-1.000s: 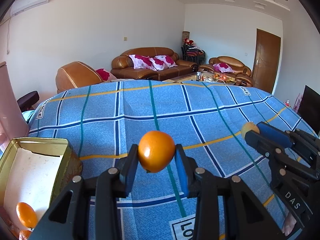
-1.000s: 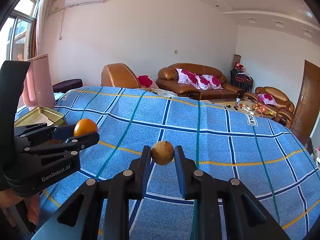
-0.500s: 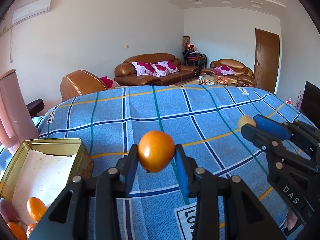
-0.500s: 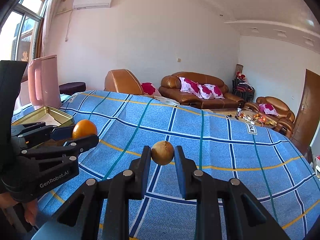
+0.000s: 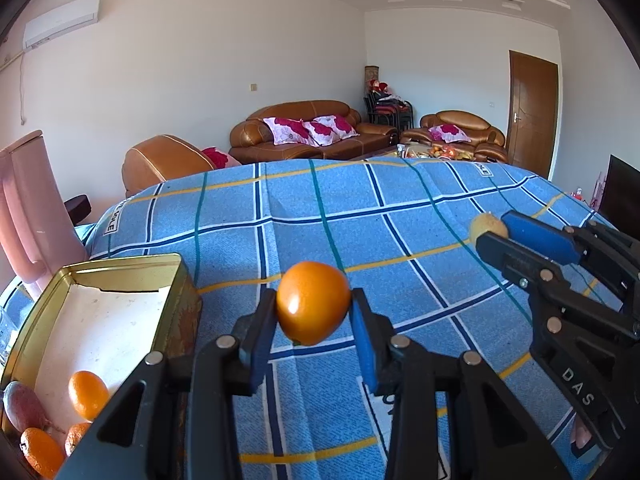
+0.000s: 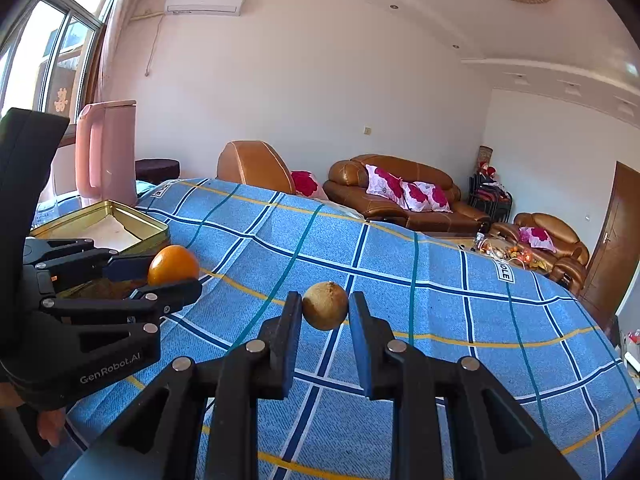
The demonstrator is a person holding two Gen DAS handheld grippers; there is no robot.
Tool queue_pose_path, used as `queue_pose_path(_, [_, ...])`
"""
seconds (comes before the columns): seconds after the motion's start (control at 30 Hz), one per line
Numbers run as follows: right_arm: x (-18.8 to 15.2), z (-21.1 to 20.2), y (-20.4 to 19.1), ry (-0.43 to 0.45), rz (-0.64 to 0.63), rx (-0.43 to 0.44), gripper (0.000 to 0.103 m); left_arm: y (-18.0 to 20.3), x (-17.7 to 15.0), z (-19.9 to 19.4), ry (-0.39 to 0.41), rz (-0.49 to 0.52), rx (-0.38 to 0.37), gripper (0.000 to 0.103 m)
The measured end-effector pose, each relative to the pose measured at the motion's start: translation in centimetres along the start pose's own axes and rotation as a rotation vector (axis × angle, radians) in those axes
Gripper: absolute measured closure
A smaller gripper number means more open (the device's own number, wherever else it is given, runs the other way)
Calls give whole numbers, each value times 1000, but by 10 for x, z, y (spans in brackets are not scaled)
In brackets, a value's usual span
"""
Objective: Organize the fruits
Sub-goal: 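Lift and carry the mandarin and tan fruit toward the gold tray with both tools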
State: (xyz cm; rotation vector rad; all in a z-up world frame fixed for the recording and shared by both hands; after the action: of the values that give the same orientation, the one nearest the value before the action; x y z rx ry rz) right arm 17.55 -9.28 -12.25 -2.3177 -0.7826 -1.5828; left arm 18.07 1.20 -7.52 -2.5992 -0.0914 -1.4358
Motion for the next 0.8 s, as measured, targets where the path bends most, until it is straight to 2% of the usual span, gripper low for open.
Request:
queue_pose_path(0.3, [0, -8, -10, 23, -42, -4, 77, -11, -10, -22, 34, 1, -2, 65])
queue_pose_path(0.8, [6, -26, -35, 62, -33, 89, 77, -36, -26, -55, 72, -9, 9, 65])
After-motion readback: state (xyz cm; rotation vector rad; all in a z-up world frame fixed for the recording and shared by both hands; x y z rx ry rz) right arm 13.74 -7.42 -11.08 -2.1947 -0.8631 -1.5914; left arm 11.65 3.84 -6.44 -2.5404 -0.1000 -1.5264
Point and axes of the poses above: each gripper's, at about its wrist camera, not at the fingertips, and z roughly the way its jaws point, y to its right, x to its top, the point moved 1 cm from there along z, roughly the way its jaws point, and after that the axes turned 8 degrees about x, right-handed, at the moved point
